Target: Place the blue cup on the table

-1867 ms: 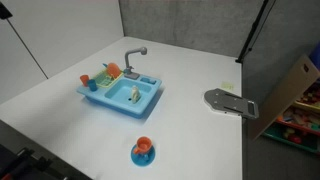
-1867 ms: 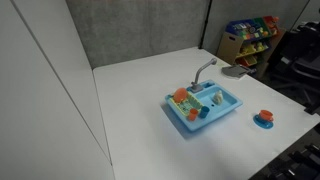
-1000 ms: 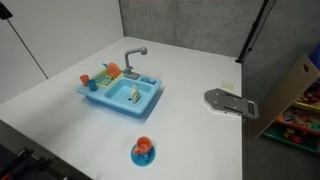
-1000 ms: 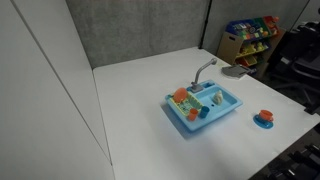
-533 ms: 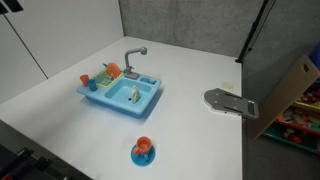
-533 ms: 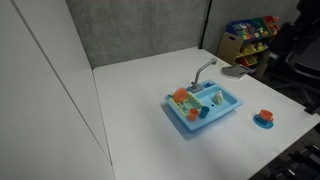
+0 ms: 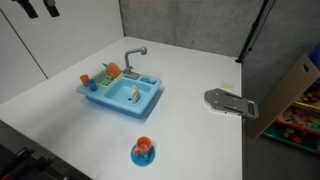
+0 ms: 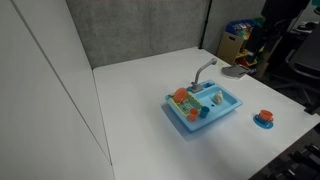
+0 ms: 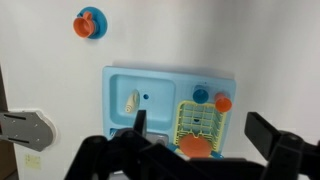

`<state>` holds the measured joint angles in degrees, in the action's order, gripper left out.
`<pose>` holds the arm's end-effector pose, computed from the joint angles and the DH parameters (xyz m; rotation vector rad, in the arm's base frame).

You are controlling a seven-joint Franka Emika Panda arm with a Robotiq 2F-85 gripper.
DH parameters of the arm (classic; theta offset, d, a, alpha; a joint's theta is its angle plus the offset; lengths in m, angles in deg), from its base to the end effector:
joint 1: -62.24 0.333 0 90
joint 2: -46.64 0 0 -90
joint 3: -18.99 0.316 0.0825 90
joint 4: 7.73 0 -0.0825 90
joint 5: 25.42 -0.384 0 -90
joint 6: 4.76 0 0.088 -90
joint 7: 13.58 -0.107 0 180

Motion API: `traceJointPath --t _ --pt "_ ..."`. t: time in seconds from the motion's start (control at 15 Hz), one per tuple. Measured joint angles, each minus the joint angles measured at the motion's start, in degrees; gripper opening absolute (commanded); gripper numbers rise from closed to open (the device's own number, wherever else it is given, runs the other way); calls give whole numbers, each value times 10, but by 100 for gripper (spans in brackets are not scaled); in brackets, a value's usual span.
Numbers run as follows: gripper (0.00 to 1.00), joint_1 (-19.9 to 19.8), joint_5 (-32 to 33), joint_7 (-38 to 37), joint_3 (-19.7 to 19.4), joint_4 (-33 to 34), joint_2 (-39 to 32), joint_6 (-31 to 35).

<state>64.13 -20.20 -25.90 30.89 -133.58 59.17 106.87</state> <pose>0.4694 0.1129 0.4718 3.0071 0.0830 -0.0077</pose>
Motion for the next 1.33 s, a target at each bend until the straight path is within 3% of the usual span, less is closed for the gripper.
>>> traceJointPath --t 0.73,1.33 --pt "100 2 -2 49 -46 -21 -75 113" --pt "100 3 -4 49 -49 -22 -91 121"
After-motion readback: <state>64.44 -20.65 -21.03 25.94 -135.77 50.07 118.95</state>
